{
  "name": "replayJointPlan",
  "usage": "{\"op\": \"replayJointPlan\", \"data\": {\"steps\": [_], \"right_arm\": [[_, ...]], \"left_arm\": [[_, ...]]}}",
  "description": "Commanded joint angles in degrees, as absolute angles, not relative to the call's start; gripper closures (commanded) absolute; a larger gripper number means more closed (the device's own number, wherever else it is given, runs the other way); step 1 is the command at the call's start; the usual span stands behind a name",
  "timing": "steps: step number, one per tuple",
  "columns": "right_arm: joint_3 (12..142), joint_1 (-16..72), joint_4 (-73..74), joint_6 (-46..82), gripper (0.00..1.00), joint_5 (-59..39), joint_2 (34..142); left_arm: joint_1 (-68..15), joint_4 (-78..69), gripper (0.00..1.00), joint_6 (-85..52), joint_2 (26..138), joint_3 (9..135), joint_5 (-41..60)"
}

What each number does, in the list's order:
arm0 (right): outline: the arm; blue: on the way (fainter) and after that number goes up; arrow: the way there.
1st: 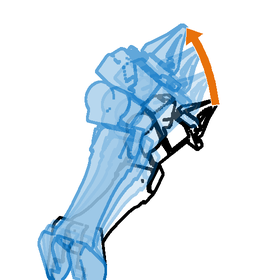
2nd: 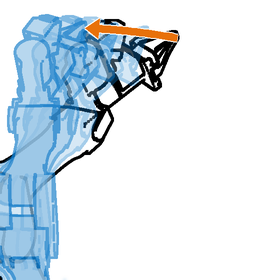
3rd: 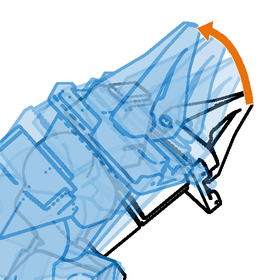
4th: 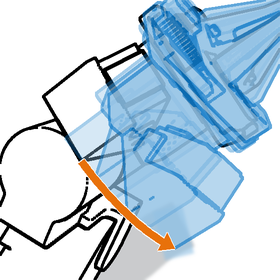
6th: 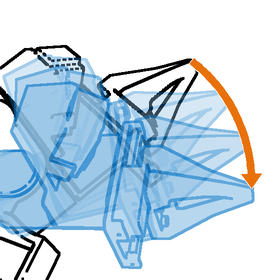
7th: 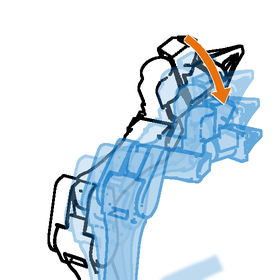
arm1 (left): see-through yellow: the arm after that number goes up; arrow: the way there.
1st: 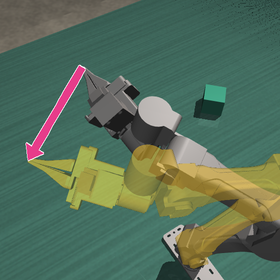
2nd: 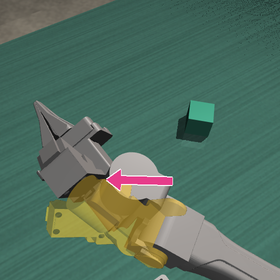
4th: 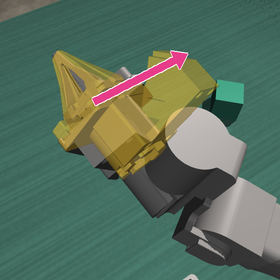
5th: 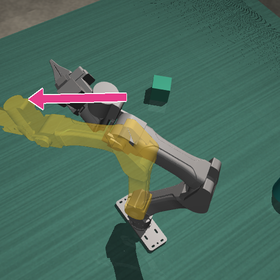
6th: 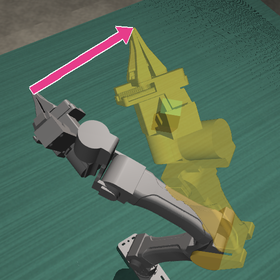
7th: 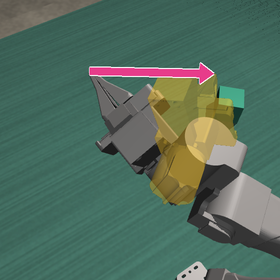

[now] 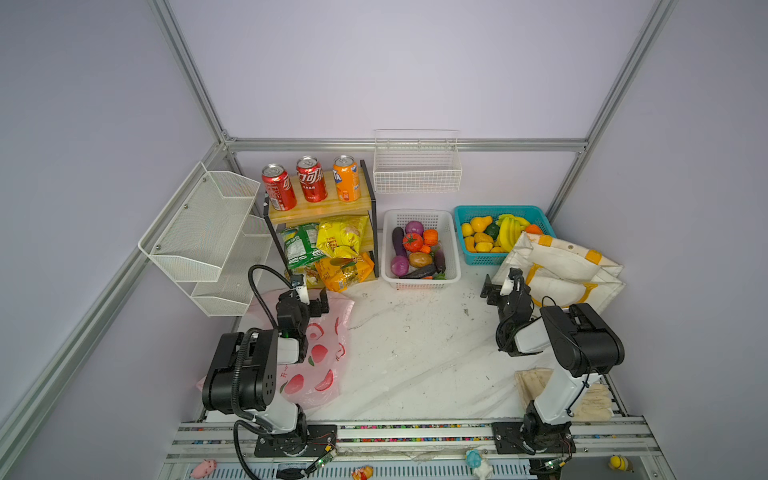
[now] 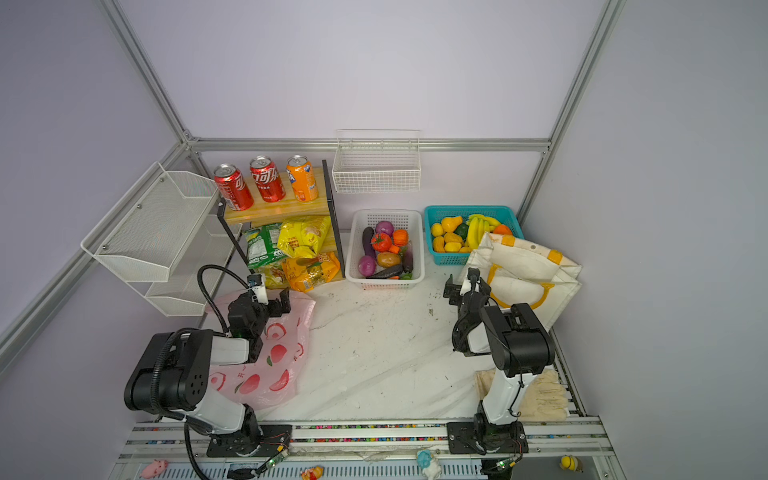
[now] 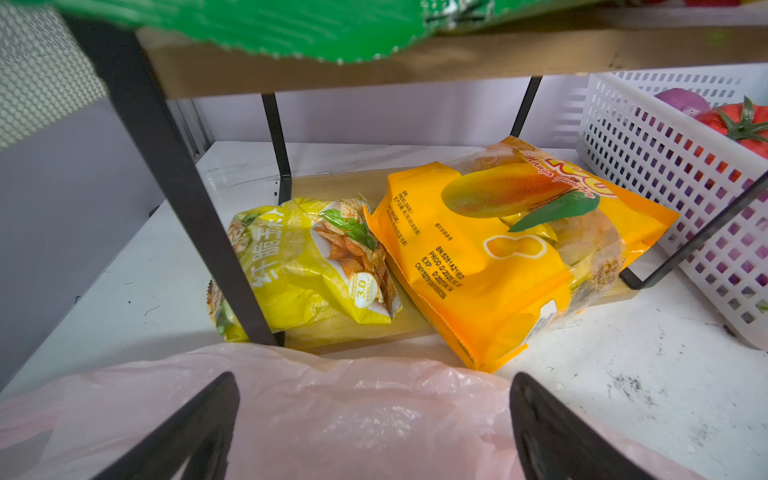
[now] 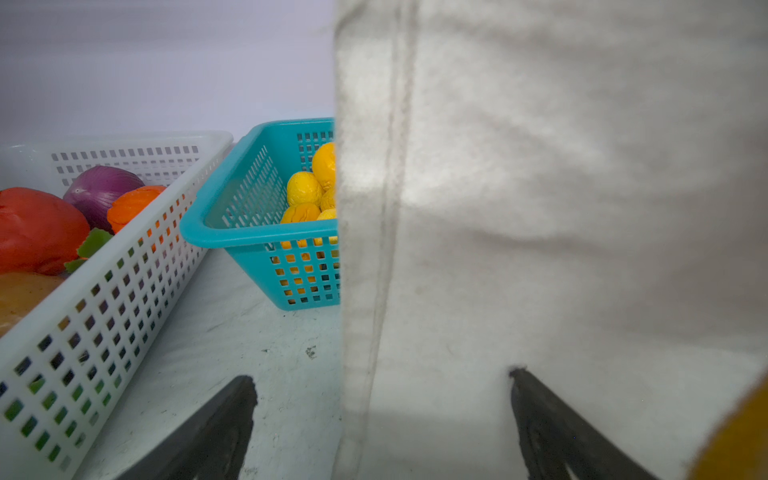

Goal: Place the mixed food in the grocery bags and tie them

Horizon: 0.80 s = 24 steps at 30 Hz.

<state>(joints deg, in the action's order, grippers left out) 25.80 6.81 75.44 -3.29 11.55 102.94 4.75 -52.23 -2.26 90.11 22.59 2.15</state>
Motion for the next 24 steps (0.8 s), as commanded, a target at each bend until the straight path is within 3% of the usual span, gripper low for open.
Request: {"op": "replayJointPlan", "data": {"steps": [1,9,13,16,21,24], "right_arm": [[26.5,6.7,77.6,-3.4,0.03,11.7,102.3],[25.4,7.8,77.2,-4.2,0.03,15.5,99.1],[27.0,10.8,65.3,-5.2,0.03,18.6,88.2],[29.1,11.3,56.1,2.0,0.03,14.9,81.3],[31.3,17.8,48.9,3.4,0.04,13.9,74.0],[37.7,19.9,38.3,5.3,0.04,17.1,70.8]], "left_arm": [[4.8,-54.9,0.0,-1.4,89.7,21.0,2.1],[4.8,-57.4,0.0,-3.0,85.8,18.1,-2.1],[4.8,-46.6,0.01,-6.3,73.1,18.2,-9.3],[4.8,-35.1,0.0,-16.0,64.7,20.4,-13.7],[3.9,-31.5,0.0,-25.0,57.9,21.3,-4.2],[1.9,-27.5,0.05,-32.3,55.7,22.9,0.7]]}}
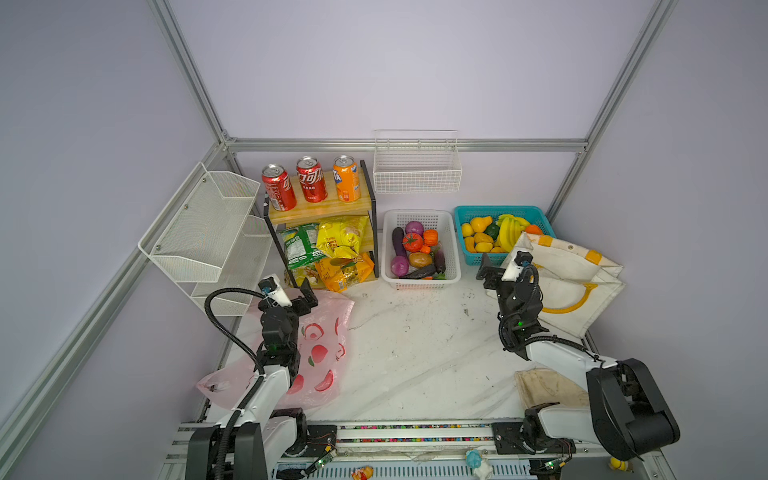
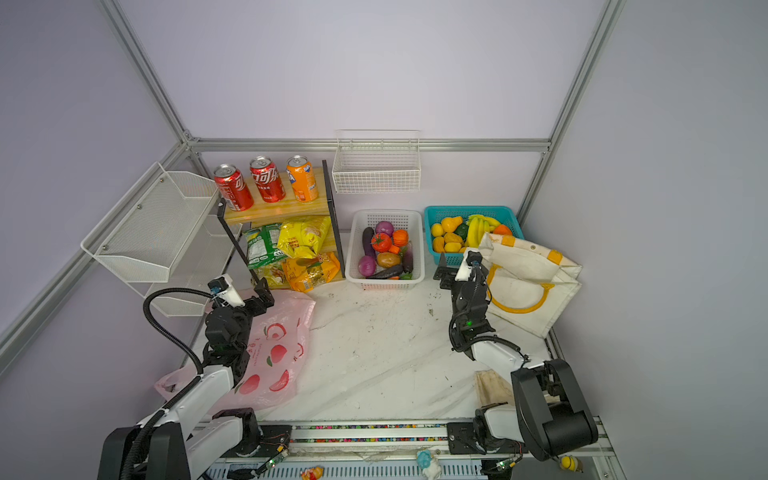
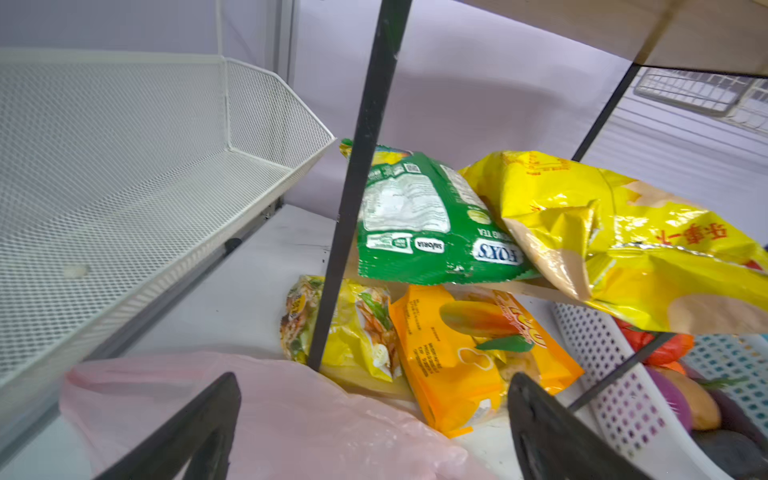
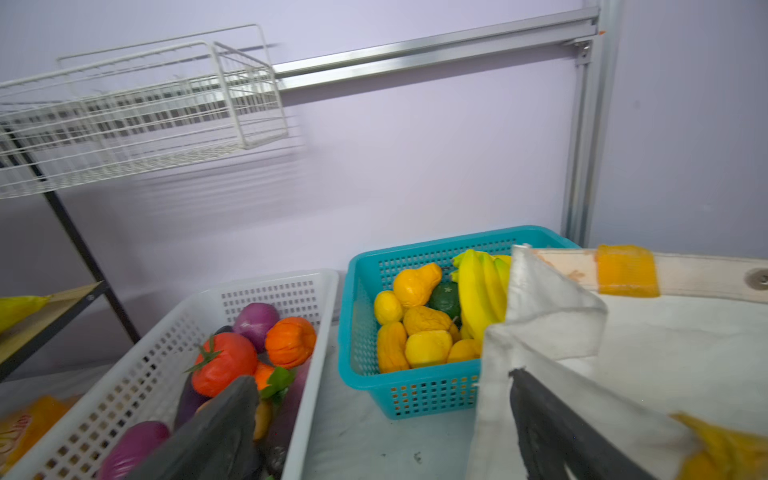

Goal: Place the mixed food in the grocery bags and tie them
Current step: 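Drag the white tote bag rim to table center with right gripper while left rises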

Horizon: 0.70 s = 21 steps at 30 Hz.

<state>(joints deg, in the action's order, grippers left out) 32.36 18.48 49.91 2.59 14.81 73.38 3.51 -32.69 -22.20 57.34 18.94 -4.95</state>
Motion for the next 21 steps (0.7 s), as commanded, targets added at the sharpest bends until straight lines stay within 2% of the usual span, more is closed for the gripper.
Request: {"op": "replayJointPlan", "data": {"steps": [1,5,10,15,21], "right_arm": [[40.2,19.9,34.5,6.2,0.04,19.5,70.3],[52.1,18.5,19.1,6.7,0.03,27.2,70.9],[66.1,7.3,1.1,8.5,0.03,18.4,78.3],[78.4,5.1,-11.9,6.6,0.03,19.0,87.7],[86.8,4.1,-20.2,7.0,0.03,21.3,95.3]], "left_arm": [[0.9,-25.2,0.06,-34.2,55.0,23.9,1.9],[-4.8,-14.2,0.07,-37.0,52.9,29.6,5.2],[-13.8,-2.5,0.06,-34.4,53.4,37.1,6.6],[-19.8,-0.9,0.06,-33.7,55.3,39.9,7.8],[-22.6,-1.6,0.06,-33.6,56.5,40.6,6.6]]}}
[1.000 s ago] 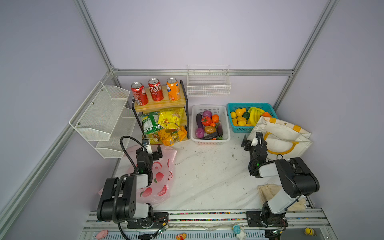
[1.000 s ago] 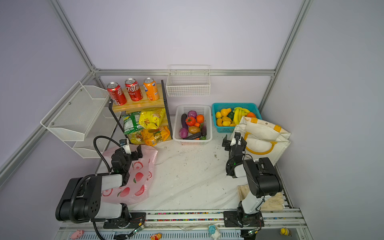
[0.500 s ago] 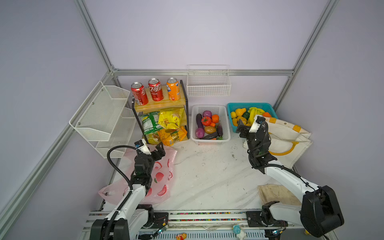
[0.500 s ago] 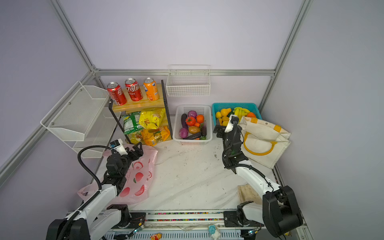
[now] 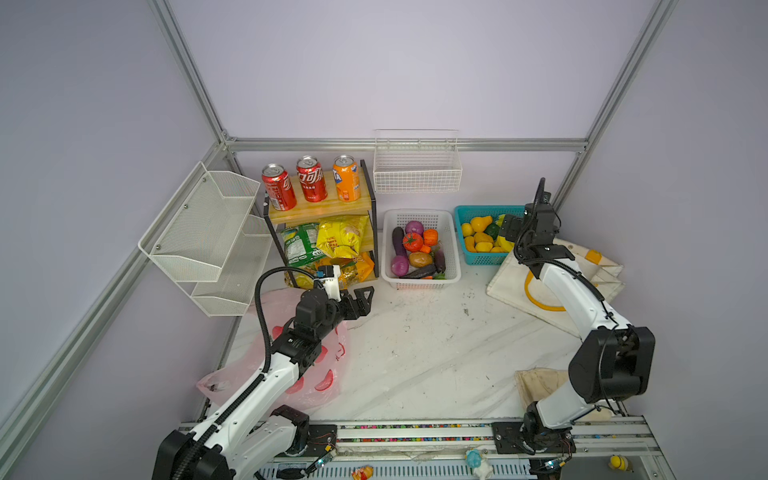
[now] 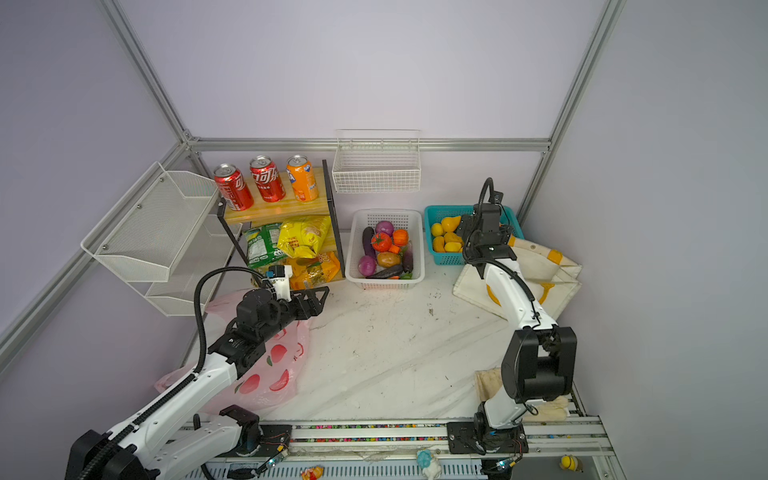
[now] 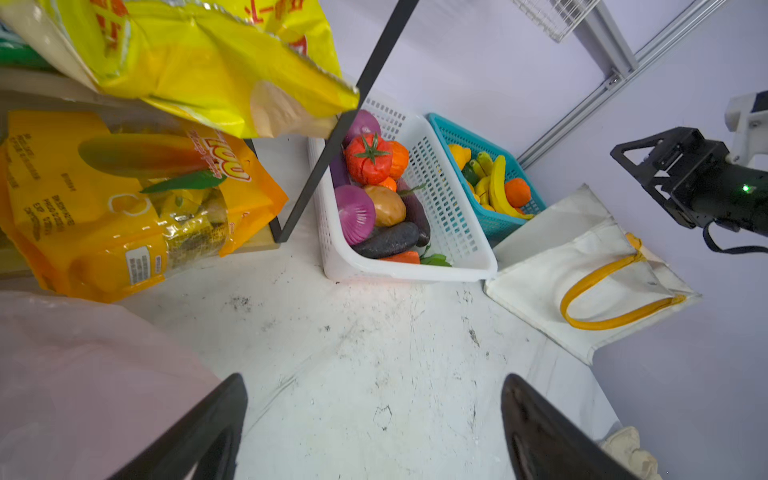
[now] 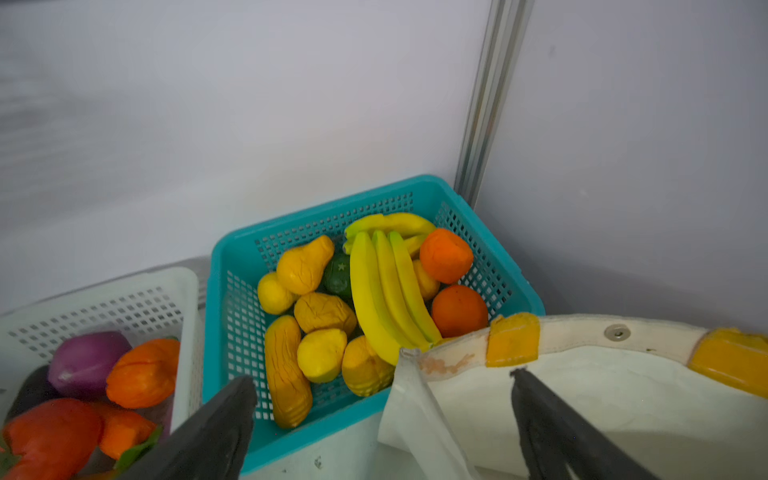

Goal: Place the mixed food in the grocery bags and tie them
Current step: 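Drag the white tote bag rim to table center with right gripper while left rises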

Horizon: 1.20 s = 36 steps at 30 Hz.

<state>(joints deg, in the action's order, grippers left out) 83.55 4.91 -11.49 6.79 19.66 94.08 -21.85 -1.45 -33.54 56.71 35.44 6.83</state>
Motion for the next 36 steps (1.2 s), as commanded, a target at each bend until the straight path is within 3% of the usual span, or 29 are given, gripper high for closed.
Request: {"op": "replayJointPlan", "data": {"steps": [1,10,14,22,25,30,36], "right_arm": [[87.6,3.3,-20.9,7.4,0.04,20.4,96.0],[87.1,1.1,-22.9,11.3,0.15,11.8,98.1],[85.1,1.1,-22.3,11.6,0.28,8.6,97.1],[85.9,1.1,-22.3,11.4,0.58,3.4,97.4],[84.8,1.1,-22.6,10.8,0.79,2.2,96.0],[79.1,1.1,-22.3,10.7,1.0,1.6,88.7],[70.5,1.6,-20.5,11.3,1.0,-7.1,79.1]], "left_arm": [[-22.8,-1.8,0.06,-33.6,56.5,40.4,6.3],[-23.3,-3.5,0.06,-34.1,55.9,38.9,4.1],[-23.3,-4.2,0.06,-34.2,56.1,38.5,3.5],[-23.4,-5.6,0.06,-35.1,57.6,38.2,3.9],[-23.4,-5.7,0.06,-35.4,57.7,38.2,4.1],[-23.5,-5.6,0.06,-35.2,57.9,38.2,4.1],[-23.5,-5.6,0.06,-34.6,59.1,38.9,3.9]]}}
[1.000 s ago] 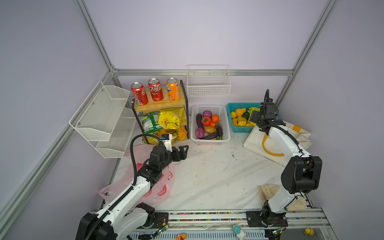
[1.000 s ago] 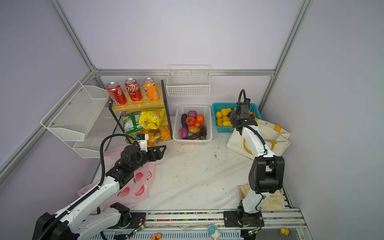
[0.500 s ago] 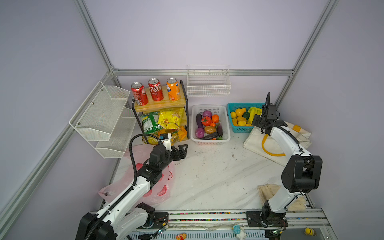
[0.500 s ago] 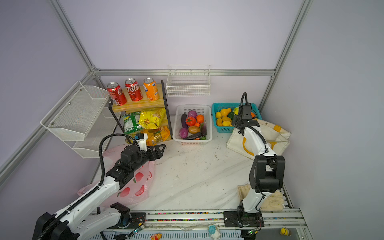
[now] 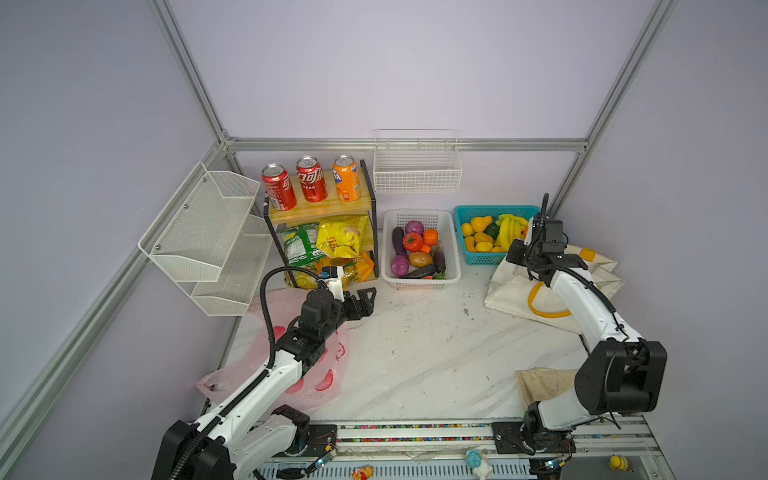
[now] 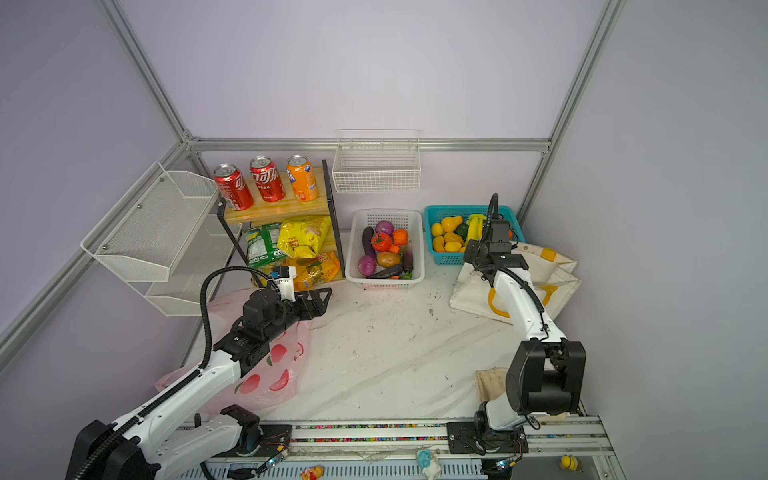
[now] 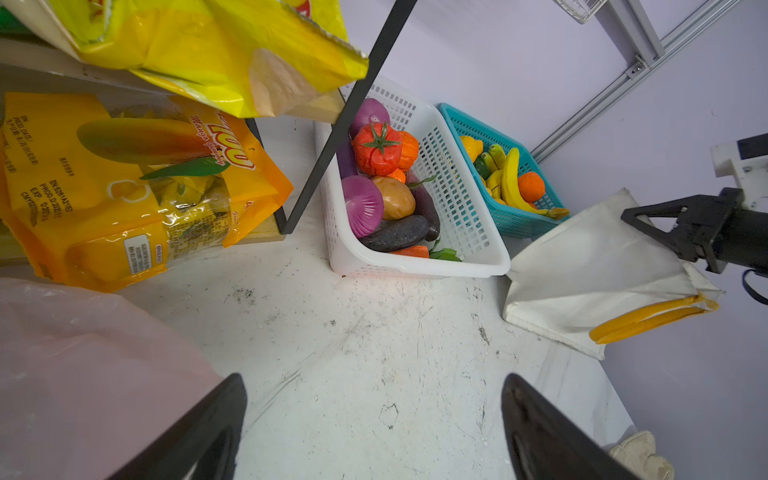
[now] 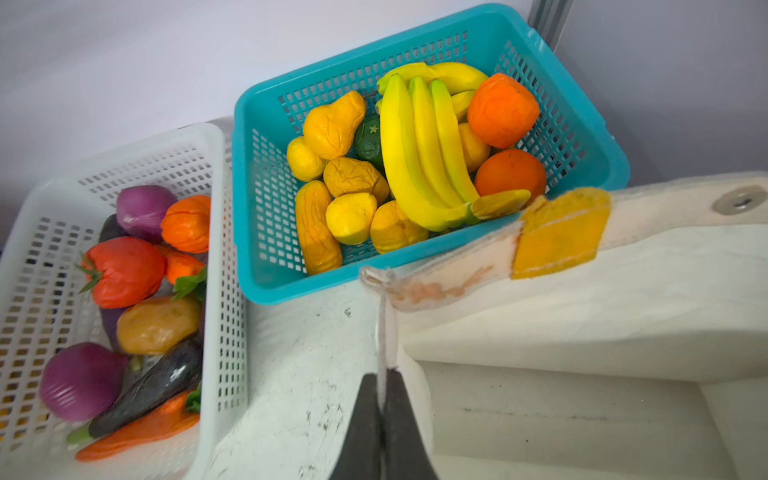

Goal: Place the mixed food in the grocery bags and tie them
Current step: 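Drag the white tote bag rim to table center with right gripper while left rises, then grasp the tote's yellow-trimmed rim with left gripper while right holds opposite rim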

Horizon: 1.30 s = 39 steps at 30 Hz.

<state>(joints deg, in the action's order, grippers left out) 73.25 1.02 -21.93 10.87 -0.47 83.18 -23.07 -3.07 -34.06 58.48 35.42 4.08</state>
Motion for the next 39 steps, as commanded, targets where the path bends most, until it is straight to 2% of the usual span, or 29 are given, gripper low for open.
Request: {"op": "replayJointPlan", "data": {"steps": [1,5,9,16,19,24,29,33,35,37,39], "right_arm": [[69.6,1.9,-20.4,11.2,1.0,-9.3,78.2],[67.5,6.5,-20.8,11.0,1.0,-13.1,74.8],[68.5,13.4,-25.7,9.4,1.0,-11.1,75.8],[67.7,20.4,-34.5,9.8,1.0,-11.1,73.3],[68.5,22.7,-35.4,7.2,1.0,-17.4,72.8],[67.5,27.0,-28.8,4.7,1.0,-31.7,74.7],[69.4,32.7,-24.3,2.7,1.0,-39.9,78.4],[69.7,35.1,-24.3,0.4,1.0,-42.8,80.6],[69.3,35.1,-24.1,0.5,0.89,-41.6,79.6],[69.6,35.1,-23.9,2.0,0.67,-38.8,77.7],[70.9,35.1,-24.5,3.7,0.53,-32.3,75.4]], "left_arm": [[-23.5,-5.5,0.06,-34.5,59.4,39.1,3.9],[-23.5,-5.2,0.06,-34.3,60.7,40.0,4.2],[-23.5,-5.2,0.06,-34.3,61.8,40.6,4.2],[-23.6,-3.9,0.06,-33.9,62.7,42.4,3.9],[-23.6,-3.9,0.06,-32.9,63.3,43.1,3.2],[-23.6,-3.9,0.06,-32.9,64.5,44.2,3.3],[-23.6,-2.7,0.06,-33.2,64.1,44.8,3.9],[-23.7,1.5,0.05,-32.4,63.1,46.3,3.4],[-23.7,2.0,0.05,-32.1,62.0,45.9,2.4],[-23.7,2.4,0.05,-31.9,60.8,45.5,1.6],[-23.7,3.0,0.05,-31.7,60.0,45.8,1.2]]}}
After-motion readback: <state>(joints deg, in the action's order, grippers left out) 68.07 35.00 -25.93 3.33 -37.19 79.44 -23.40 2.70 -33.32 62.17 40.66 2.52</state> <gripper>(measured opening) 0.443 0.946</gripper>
